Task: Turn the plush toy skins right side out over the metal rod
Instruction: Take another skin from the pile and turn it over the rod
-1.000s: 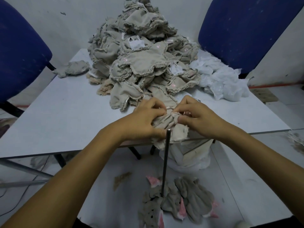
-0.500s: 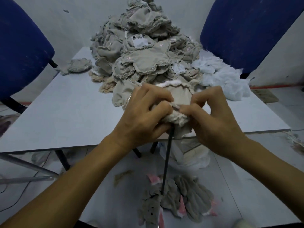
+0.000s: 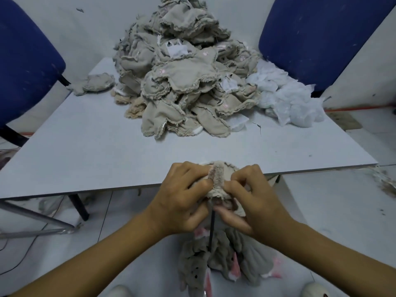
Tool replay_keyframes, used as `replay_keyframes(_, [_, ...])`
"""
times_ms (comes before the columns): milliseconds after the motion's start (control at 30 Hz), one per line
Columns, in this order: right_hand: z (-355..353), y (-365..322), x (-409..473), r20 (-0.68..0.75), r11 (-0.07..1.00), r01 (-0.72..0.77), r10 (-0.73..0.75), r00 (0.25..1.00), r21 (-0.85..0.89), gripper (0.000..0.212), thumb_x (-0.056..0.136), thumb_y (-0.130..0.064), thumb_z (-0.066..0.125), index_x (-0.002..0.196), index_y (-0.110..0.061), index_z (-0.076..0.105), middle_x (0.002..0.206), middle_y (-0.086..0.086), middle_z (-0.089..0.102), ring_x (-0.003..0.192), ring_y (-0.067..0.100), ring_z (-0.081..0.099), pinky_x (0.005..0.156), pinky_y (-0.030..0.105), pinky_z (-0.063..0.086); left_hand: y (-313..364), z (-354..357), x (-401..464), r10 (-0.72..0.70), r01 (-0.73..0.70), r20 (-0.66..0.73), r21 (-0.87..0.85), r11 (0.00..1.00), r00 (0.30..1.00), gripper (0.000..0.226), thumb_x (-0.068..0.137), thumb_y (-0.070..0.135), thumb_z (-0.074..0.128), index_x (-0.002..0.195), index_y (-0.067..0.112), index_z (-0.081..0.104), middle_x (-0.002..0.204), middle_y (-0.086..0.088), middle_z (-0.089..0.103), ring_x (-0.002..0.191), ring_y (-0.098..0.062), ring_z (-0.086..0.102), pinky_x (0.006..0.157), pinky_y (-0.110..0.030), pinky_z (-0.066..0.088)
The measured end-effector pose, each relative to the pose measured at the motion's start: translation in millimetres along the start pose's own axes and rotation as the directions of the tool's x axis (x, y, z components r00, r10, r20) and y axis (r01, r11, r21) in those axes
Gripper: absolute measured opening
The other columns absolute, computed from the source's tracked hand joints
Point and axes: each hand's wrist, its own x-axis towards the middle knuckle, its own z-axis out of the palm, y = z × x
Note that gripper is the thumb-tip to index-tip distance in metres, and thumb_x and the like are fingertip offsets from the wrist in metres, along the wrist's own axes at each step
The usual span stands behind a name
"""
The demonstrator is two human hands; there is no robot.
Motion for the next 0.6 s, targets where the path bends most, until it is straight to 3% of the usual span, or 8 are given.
replay_keyframes(100, [-4.0, 6.0, 10.0, 0.015, 1.0, -0.005, 0.005, 1.0, 0.0, 0.019, 0.081, -0.015, 0.075, 0.082, 0.001, 0.066, 0.082, 0.015, 0.055, 0.07, 0.029, 0.048, 0.059, 0.042, 0.042, -6.9, -7.3, 5.6, 0.012, -0.012, 0.003, 0.012, 1.0, 1.0, 0.026, 0.074, 0.009, 0.061, 0.097, 0.013, 0.049, 0.108, -0.001, 0.054, 0.084, -0.028, 0.056, 0.071, -0.042, 0.044])
replay_keyframes(233, [-20.2, 12.6, 37.3, -0.038, 0.997, 0.064, -0.063, 0.997, 0.031, 0.019, 0.081, -0.014, 0.07, 0.076, 0.004, 0.064, 0.084, 0.018, 0.057, 0.073, 0.032, 0.052, 0.063, 0.041, 0.043, -20.7, -24.4, 32.9, 0.092, -0.092, 0.042, 0.006, 0.996, 0.995, 0.032, 0.075, 0.006, 0.069, 0.101, 0.014, 0.051, 0.093, -0.009, 0.066, 0.08, -0.029, 0.062, 0.071, -0.041, 0.047])
replay_keyframes(367, [-30.7, 18.8, 73.1, -0.103, 0.96, -0.11, 0.14, 0.985, 0.257, 0.019, 0.084, -0.023, 0.063, 0.082, -0.004, 0.06, 0.091, 0.004, 0.047, 0.076, 0.009, 0.043, 0.068, 0.01, 0.034, -25.7, -37.5, 63.5, -0.149, 0.15, 0.023, -0.166, 0.975, 0.989, 0.017, 0.082, 0.027, 0.057, 0.094, 0.02, 0.048, 0.074, 0.006, 0.05, 0.064, -0.013, 0.042, 0.06, -0.025, 0.036])
replay_keyframes(467, [-25.7, 31.6, 85.8, -0.077, 0.921, -0.276, 0.307, 0.948, 0.276, 0.013, 0.083, -0.019, 0.07, 0.083, -0.01, 0.061, 0.086, -0.002, 0.048, 0.073, 0.004, 0.043, 0.066, 0.01, 0.033, -28.1, -34.1, 76.7, -0.387, 0.398, 0.098, -0.3, 0.867, 0.917, 0.02, 0.079, 0.033, 0.062, 0.092, 0.021, 0.053, 0.071, 0.005, 0.057, 0.062, -0.01, 0.051, 0.055, -0.024, 0.037])
replay_keyframes(533, [-17.4, 36.5, 84.5, -0.048, 0.89, -0.376, 0.401, 0.915, 0.256, 0.012, 0.082, -0.016, 0.073, 0.082, -0.012, 0.062, 0.082, -0.003, 0.051, 0.073, 0.006, 0.045, 0.064, 0.012, 0.034, -25.9, -23.7, 77.6, -0.459, 0.478, 0.138, -0.304, 0.824, 0.878, 0.016, 0.08, 0.027, 0.064, 0.089, 0.021, 0.052, 0.069, 0.005, 0.058, 0.061, -0.009, 0.054, 0.052, -0.022, 0.038])
replay_keyframes(600, [-10.0, 39.6, 81.2, -0.023, 0.855, -0.459, 0.478, 0.878, 0.242, 0.013, 0.081, -0.016, 0.073, 0.079, -0.018, 0.06, 0.079, -0.003, 0.055, 0.073, 0.008, 0.047, 0.064, 0.013, 0.034, -21.9, -12.5, 75.8, -0.51, 0.533, 0.154, -0.269, 0.803, 0.846, 0.015, 0.083, 0.026, 0.064, 0.089, 0.019, 0.051, 0.069, 0.003, 0.059, 0.062, -0.011, 0.054, 0.054, -0.029, 0.041])
